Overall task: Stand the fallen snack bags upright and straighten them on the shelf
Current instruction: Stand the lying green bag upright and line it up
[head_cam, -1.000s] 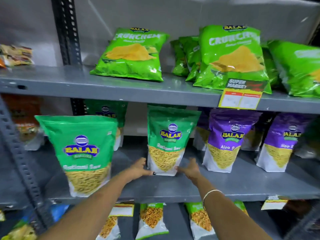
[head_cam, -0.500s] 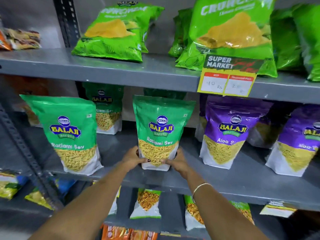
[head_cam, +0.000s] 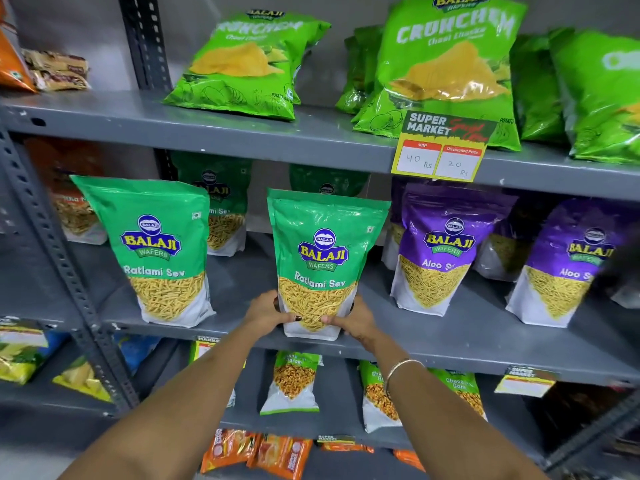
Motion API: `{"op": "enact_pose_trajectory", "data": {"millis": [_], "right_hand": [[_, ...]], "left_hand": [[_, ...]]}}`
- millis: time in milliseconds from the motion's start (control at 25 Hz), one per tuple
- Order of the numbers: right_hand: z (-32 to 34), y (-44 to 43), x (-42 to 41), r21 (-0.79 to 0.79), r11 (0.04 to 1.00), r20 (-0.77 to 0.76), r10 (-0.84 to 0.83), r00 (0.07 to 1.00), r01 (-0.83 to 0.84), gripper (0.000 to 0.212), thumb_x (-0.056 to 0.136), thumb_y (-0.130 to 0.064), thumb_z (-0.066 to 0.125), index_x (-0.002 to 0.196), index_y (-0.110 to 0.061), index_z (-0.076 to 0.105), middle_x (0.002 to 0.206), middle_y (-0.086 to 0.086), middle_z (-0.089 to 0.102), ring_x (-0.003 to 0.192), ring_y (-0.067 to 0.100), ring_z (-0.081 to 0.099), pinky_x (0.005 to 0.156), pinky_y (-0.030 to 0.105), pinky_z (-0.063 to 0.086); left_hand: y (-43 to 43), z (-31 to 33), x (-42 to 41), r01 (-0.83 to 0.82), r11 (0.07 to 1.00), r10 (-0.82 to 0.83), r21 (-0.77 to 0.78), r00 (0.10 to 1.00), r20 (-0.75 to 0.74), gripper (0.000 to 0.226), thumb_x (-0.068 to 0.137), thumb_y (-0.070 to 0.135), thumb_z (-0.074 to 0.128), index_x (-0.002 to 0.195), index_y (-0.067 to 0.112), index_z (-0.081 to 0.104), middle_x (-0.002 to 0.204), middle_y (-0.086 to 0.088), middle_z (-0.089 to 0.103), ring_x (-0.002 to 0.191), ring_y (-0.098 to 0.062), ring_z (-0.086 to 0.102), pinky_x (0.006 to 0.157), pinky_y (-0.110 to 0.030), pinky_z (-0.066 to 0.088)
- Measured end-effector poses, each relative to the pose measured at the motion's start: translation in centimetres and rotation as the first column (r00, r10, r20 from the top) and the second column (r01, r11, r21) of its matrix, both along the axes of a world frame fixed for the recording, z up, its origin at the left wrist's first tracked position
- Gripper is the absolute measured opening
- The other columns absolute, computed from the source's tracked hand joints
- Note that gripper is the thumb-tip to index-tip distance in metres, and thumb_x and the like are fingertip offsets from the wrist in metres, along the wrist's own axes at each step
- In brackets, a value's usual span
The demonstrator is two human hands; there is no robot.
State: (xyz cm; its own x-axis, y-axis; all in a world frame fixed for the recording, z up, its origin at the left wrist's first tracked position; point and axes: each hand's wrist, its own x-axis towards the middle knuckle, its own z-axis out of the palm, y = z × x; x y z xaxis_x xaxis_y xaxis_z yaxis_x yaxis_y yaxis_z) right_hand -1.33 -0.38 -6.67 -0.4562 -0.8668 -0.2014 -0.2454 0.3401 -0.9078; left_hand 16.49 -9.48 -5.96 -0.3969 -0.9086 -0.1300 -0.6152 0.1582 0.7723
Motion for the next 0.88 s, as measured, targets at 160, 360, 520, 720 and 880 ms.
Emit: {"op": "enact_pose_trajectory", "data": {"millis": [160, 360, 520, 720, 880], "right_hand": [[0.1, 0.4, 0.3, -0.005, 1.000, 0.001, -0.009, 1.000, 0.009, 0.086, 0.066, -0.019, 0.084, 0.136, -0.009, 0.036, 0.137, 0.011, 0.053, 0.124, 0.031, 0.052, 0.066, 0.019, 0.041], [0.3, 0.8, 0.6, -0.009, 1.000, 0.015, 0.000, 1.000, 0.000, 0.084, 0.068, -0.016, 0.083, 0.136, -0.009, 0.036, 0.138, 0.011, 0.053, 0.126, 0.030, 0.050, 0.099, 0.045, 0.049], [0.4, 0.8, 0.7, -0.025, 1.000, 0.016, 0.020, 1.000, -0.020, 0.083, 0.068, -0.013, 0.082, 0.136, -0.007, 0.035, 0.139, 0.012, 0.050, 0.129, 0.030, 0.048, 0.107, 0.046, 0.043], [0.9, 1.7, -0.5, 0.025, 0.999, -0.007, 0.038, 0.999, -0.038, 0.096, 0.071, -0.021, 0.081, 0.144, -0.005, 0.019, 0.149, 0.014, 0.036, 0.137, 0.030, 0.037, 0.113, 0.041, 0.035], [1.4, 4.1, -3.3, 0.015, 0.993, -0.101, -0.113, 0.988, 0.115, 0.098, 0.073, -0.020, 0.079, 0.145, 0.001, 0.015, 0.150, 0.019, 0.032, 0.138, 0.030, 0.034, 0.114, 0.042, 0.033]], "left_hand": [[0.1, 0.1, 0.3, 0.019, 1.000, -0.019, -0.009, 1.000, 0.019, 0.050, 0.072, 0.019, 0.078, 0.115, 0.004, 0.058, 0.125, -0.013, 0.064, 0.114, -0.027, 0.059, 0.085, -0.029, 0.044], [0.2, 0.0, 0.5, 0.043, 0.999, -0.043, -0.013, 0.999, 0.011, 0.051, 0.073, 0.018, 0.077, 0.117, 0.003, 0.057, 0.127, -0.014, 0.063, 0.117, -0.028, 0.057, 0.086, -0.029, 0.044], [0.2, -0.1, 0.5, 0.059, 0.998, -0.059, -0.005, 0.998, 0.015, 0.055, 0.073, 0.019, 0.076, 0.121, 0.004, 0.054, 0.131, -0.013, 0.060, 0.120, -0.028, 0.055, 0.095, -0.036, 0.045], [1.0, 0.5, 1.2, -0.014, 0.987, 0.014, -0.161, 1.000, -0.002, 0.105, 0.064, 0.042, 0.080, 0.145, 0.010, 0.020, 0.153, -0.013, 0.029, 0.140, -0.030, 0.029, 0.110, -0.046, 0.034], [2.9, 0.8, 0.9, -0.060, 0.569, 0.123, -0.820, 0.992, 0.012, 0.087, 0.076, 0.066, 0.047, 0.136, 0.005, 0.031, 0.144, -0.018, 0.035, 0.133, -0.032, 0.030, 0.102, -0.057, 0.037]]}}
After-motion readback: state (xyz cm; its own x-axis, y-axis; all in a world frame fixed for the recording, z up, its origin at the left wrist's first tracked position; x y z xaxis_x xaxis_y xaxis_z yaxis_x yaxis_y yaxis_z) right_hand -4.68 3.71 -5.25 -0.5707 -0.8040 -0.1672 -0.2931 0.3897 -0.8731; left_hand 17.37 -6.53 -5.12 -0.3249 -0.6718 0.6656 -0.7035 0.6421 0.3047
